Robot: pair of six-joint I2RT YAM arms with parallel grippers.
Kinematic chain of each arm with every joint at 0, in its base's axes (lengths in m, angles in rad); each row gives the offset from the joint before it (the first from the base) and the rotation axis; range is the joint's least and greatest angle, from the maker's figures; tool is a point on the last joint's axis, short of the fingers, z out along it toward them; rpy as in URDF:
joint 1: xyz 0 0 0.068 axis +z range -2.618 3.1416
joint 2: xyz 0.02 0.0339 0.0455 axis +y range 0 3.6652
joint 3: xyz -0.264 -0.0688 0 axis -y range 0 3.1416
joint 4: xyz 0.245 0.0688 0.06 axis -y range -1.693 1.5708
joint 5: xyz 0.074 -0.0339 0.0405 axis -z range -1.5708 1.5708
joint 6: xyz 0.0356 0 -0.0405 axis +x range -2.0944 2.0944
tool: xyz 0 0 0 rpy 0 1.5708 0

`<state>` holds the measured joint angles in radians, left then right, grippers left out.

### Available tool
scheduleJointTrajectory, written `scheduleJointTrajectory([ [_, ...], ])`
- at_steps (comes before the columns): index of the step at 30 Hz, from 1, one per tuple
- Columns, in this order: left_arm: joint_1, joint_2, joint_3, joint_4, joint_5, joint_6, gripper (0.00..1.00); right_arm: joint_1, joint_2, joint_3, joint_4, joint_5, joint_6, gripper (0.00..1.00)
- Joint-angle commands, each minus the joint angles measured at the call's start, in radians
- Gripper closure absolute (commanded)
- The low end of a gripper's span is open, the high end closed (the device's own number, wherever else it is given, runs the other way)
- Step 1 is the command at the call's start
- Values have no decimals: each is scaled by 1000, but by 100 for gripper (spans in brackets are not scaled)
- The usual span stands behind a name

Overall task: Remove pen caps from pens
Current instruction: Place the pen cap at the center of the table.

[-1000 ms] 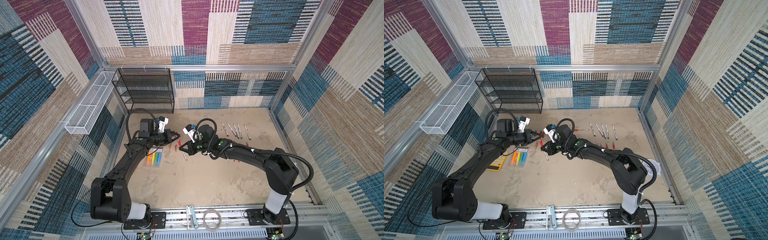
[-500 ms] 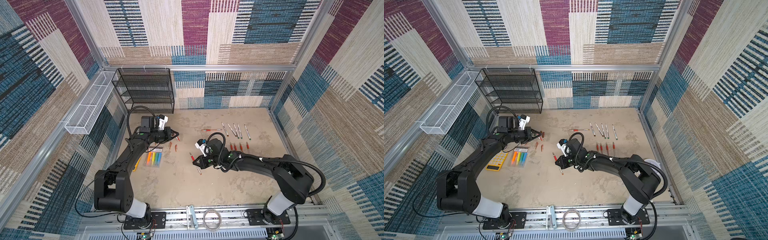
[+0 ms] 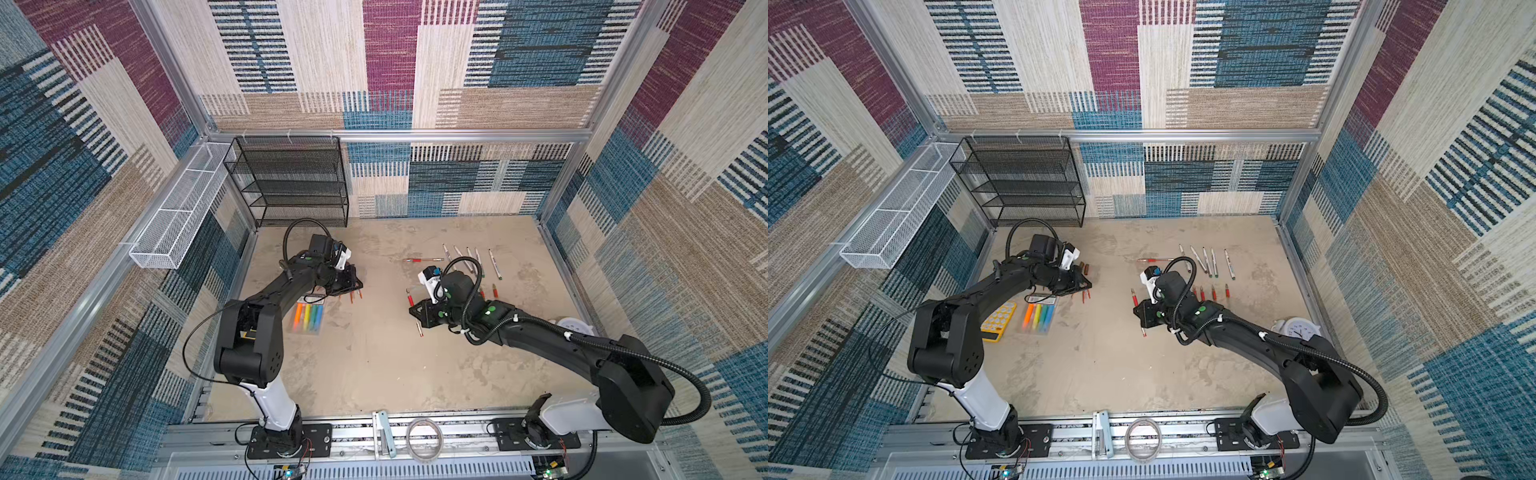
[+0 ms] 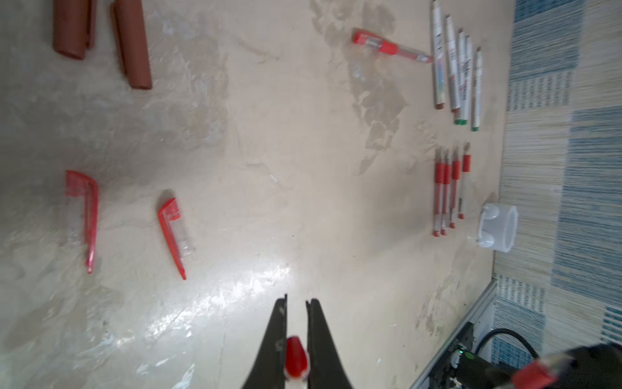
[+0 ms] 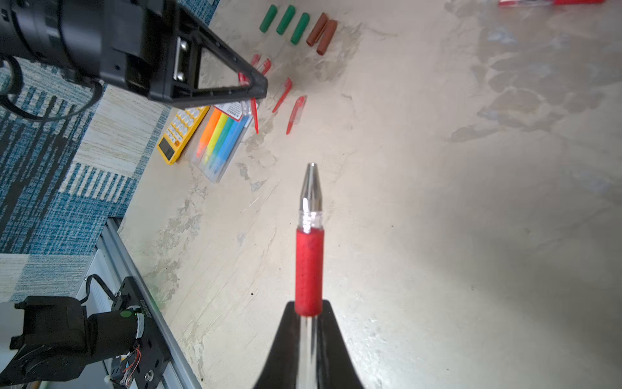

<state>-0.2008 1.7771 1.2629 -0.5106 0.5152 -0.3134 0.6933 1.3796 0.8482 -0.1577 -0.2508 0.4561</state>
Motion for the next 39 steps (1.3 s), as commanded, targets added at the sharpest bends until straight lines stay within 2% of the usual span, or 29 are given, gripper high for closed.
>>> scheduleJointTrajectory([
  [1,-15,48,49,-60,-60,80,100,-26,-36,-19,-28,36,18,100],
  [7,-43,174,168,-142,-111,113,100,-75,-57,-36,-75,55,24,100],
  [12,-47,243,203,-157,-144,102,100,-107,-83,-63,-89,68,23,100],
  [25,-57,343,302,-219,-200,120,100,-158,-115,-109,-103,67,16,100],
  [31,-60,338,302,-228,-207,110,86,-167,-118,-111,-114,71,13,100],
  [35,-61,339,320,-239,-205,100,72,-178,-105,-104,-131,70,11,100],
  [39,-61,299,316,-246,-206,87,65,-179,-108,-93,-134,48,5,100],
])
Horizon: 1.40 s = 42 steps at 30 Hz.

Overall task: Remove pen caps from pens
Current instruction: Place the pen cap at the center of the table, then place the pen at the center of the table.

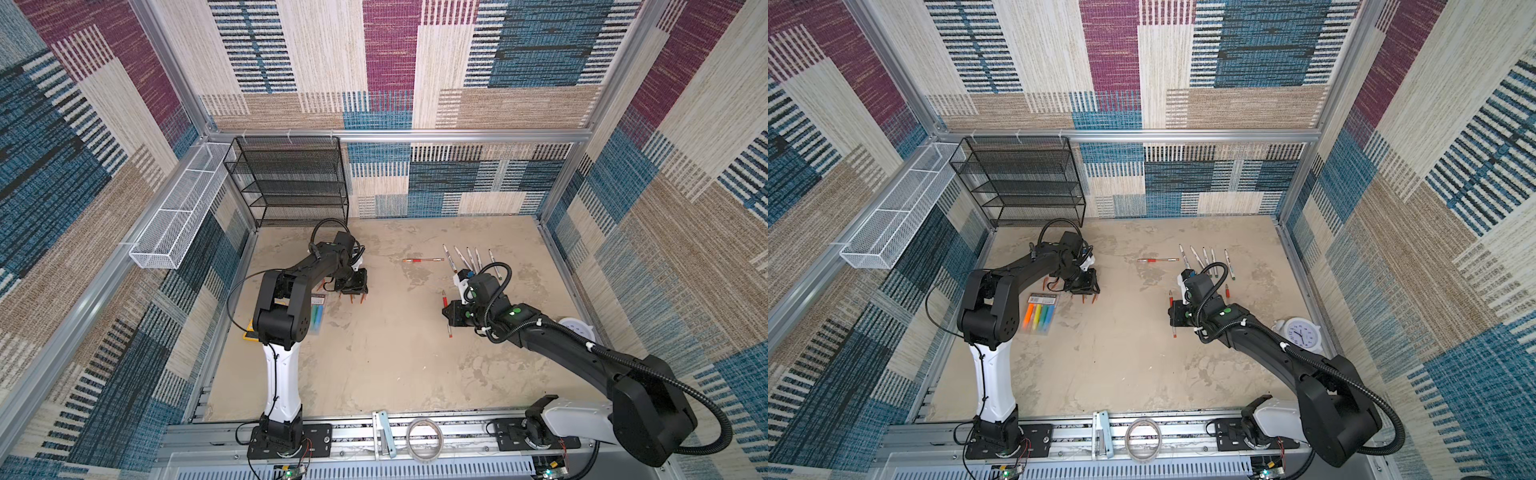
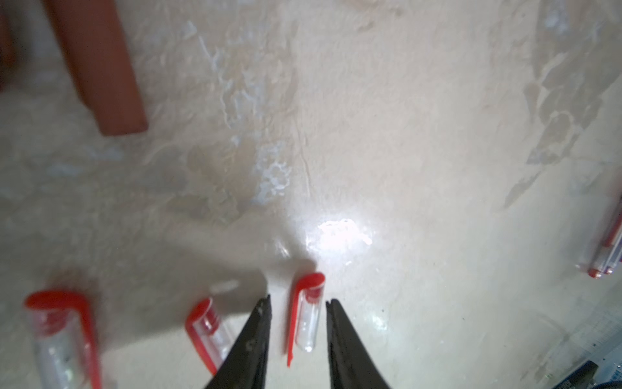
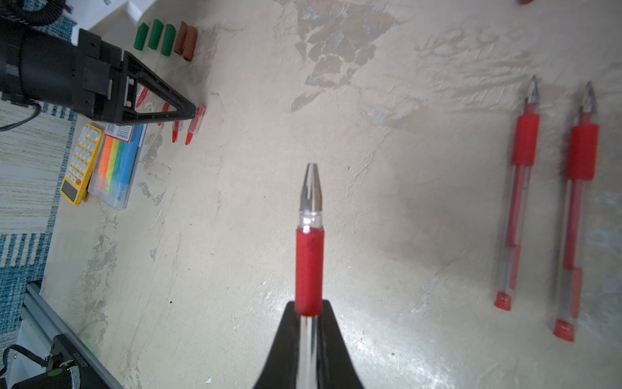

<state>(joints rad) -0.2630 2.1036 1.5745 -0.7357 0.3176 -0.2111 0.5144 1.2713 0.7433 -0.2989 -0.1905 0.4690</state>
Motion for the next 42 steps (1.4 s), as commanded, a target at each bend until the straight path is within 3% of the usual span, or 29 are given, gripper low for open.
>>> scheduleJointTrajectory([
  [1,-1,-38,1,-20,-1,-24,64,-2,3,15,2,-4,-11,100],
  [11,-15,-329,-135,36,44,-43,53,-65,81,95,-85,14,-74,99],
  [20,-10,-680,-369,131,-4,102,35,-139,229,178,-121,21,-142,99],
  [25,1,-838,-470,146,-26,195,30,-164,321,222,-124,41,-166,99],
  [34,138,-930,-622,252,98,108,16,-181,454,302,-141,85,-169,98],
  [37,192,-946,-646,297,130,68,0,-183,481,317,-141,98,-177,98],
  [42,245,-958,-633,291,119,87,1,-185,537,346,-153,105,-175,97],
])
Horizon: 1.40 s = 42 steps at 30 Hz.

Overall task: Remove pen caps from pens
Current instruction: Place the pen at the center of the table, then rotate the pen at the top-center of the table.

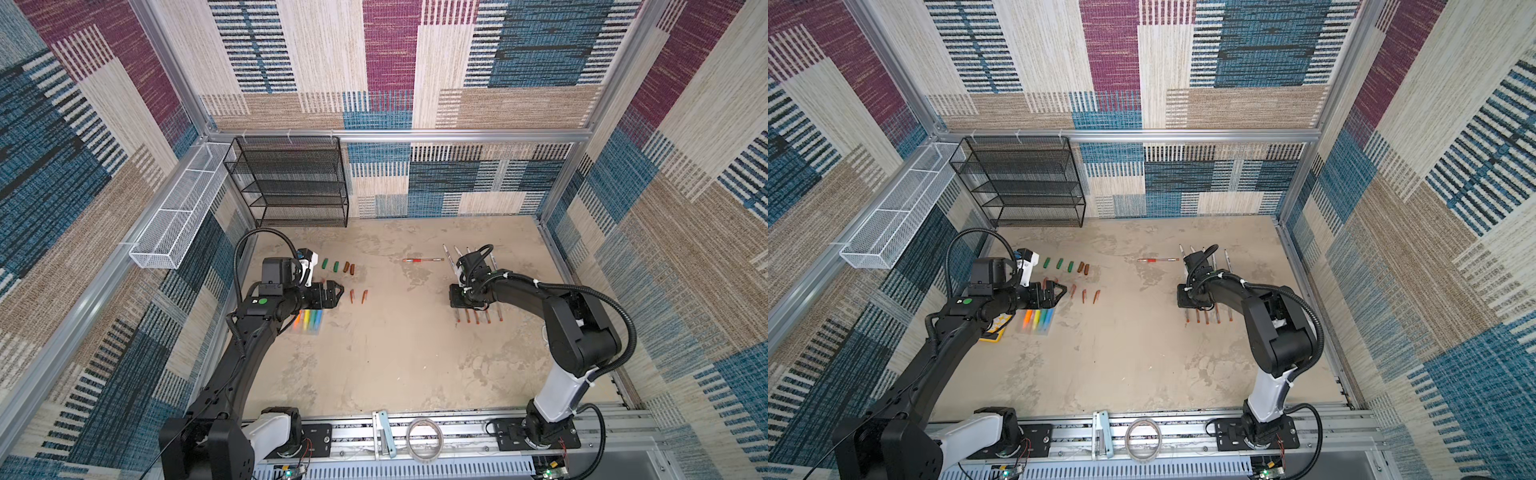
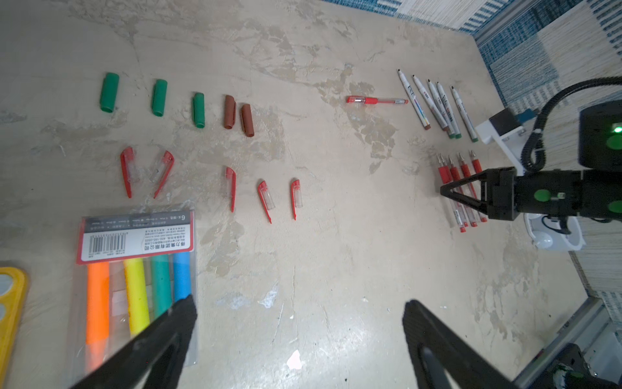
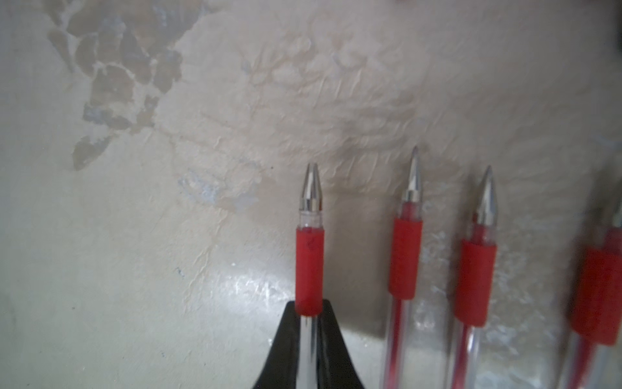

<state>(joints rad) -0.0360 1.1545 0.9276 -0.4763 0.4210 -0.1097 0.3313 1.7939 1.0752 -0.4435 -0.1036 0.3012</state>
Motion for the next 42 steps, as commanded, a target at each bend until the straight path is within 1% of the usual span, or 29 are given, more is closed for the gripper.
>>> scheduleJointTrajectory([
  [1,23,-15,18,26,12,-8,1,-1,22,18,-6,13,-7,97],
  [5,31,-25,-4,43,8,10,1,-2,42,25,-7,31,-14,95],
  [8,36,-26,8,33,17,0,1,-1,47,31,-25,35,-12,89],
  [10,38,-26,1,43,16,4,1,-1,40,24,-17,36,-12,85],
  [13,38,-20,-6,54,10,-2,1,-2,28,17,-22,56,-3,83],
  [17,36,-24,2,48,27,-8,1,0,8,12,-28,38,-3,78],
  [19,39,-24,-13,64,18,-1,1,-1,-8,14,-33,49,-7,75],
  [21,42,-25,-14,59,14,-5,1,-1,-21,31,-50,49,-4,71],
  [26,49,-32,-24,71,30,-10,1,-1,-66,106,-75,16,-19,67],
  [29,53,-32,-18,63,28,-18,1,-1,-44,195,-89,5,-31,61],
  [32,56,-40,-19,67,38,-15,1,-1,18,307,-94,-32,-55,56],
  [35,57,-47,-33,74,26,-4,1,-1,111,436,-101,-28,-76,48],
  [37,60,-52,-21,57,28,-6,1,-1,185,534,-114,-25,-76,45],
  [42,63,-61,-29,67,23,7,1,-2,360,760,-113,-92,-78,39],
])
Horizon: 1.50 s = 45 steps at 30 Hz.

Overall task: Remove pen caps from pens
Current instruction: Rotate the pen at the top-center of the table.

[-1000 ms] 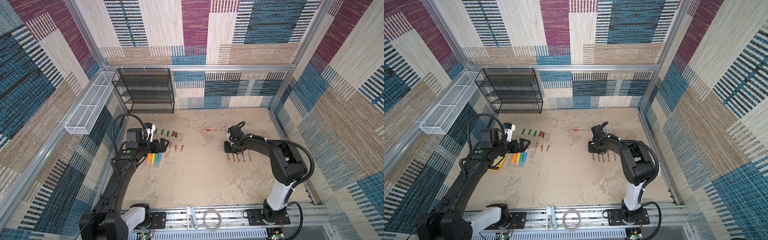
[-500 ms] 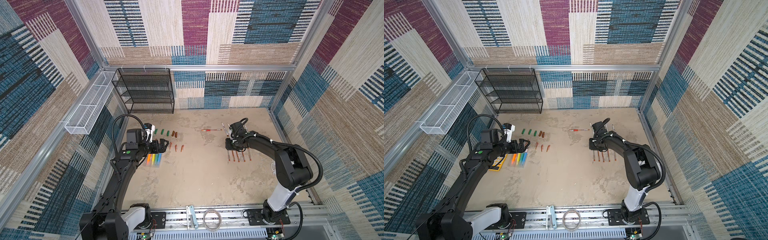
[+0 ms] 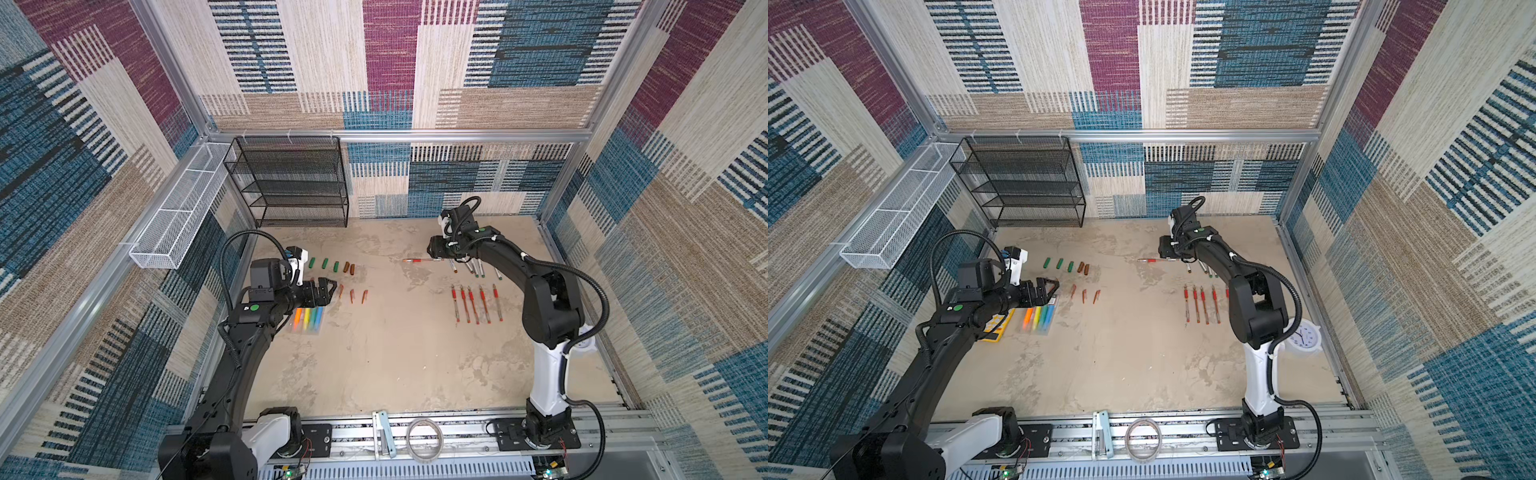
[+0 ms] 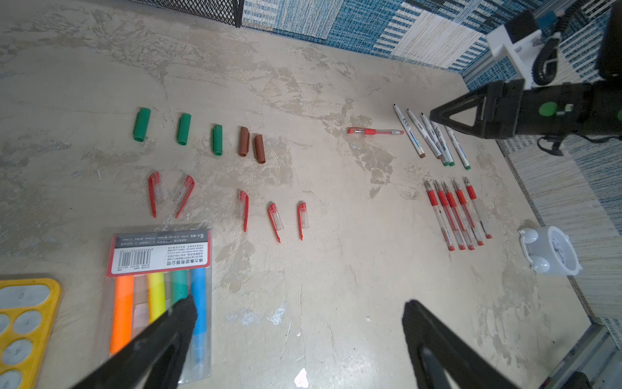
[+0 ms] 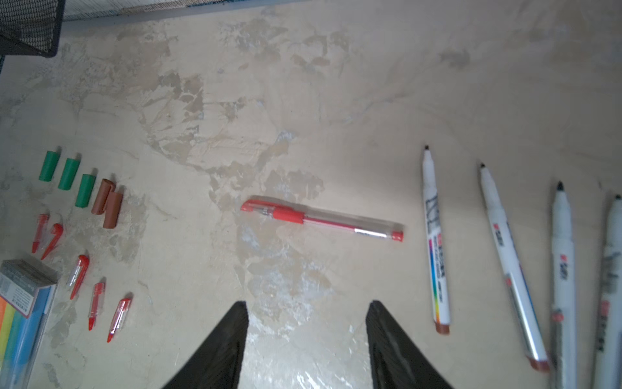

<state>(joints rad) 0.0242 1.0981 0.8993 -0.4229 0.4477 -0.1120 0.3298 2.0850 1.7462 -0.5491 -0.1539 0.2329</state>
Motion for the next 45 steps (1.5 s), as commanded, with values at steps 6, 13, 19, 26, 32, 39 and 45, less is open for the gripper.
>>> scheduleJointTrajectory([
  [6,8,-15,-1,13,5,12,1,-3,337,465,-142,-107,-18,38],
  [13,11,-13,4,6,5,15,1,-8,470,594,-189,-165,5,38],
  [19,10,-10,12,1,17,3,1,-8,418,441,-137,-192,16,38],
  [26,13,-4,11,5,18,-5,1,-8,308,236,-58,-191,16,40],
  [32,13,-1,10,7,16,-11,1,-6,179,2,26,-216,32,42],
  [39,12,12,7,17,20,-19,1,3,116,-116,26,-151,17,46],
  [45,12,18,-4,32,19,-23,1,12,173,63,-89,-40,-7,47],
])
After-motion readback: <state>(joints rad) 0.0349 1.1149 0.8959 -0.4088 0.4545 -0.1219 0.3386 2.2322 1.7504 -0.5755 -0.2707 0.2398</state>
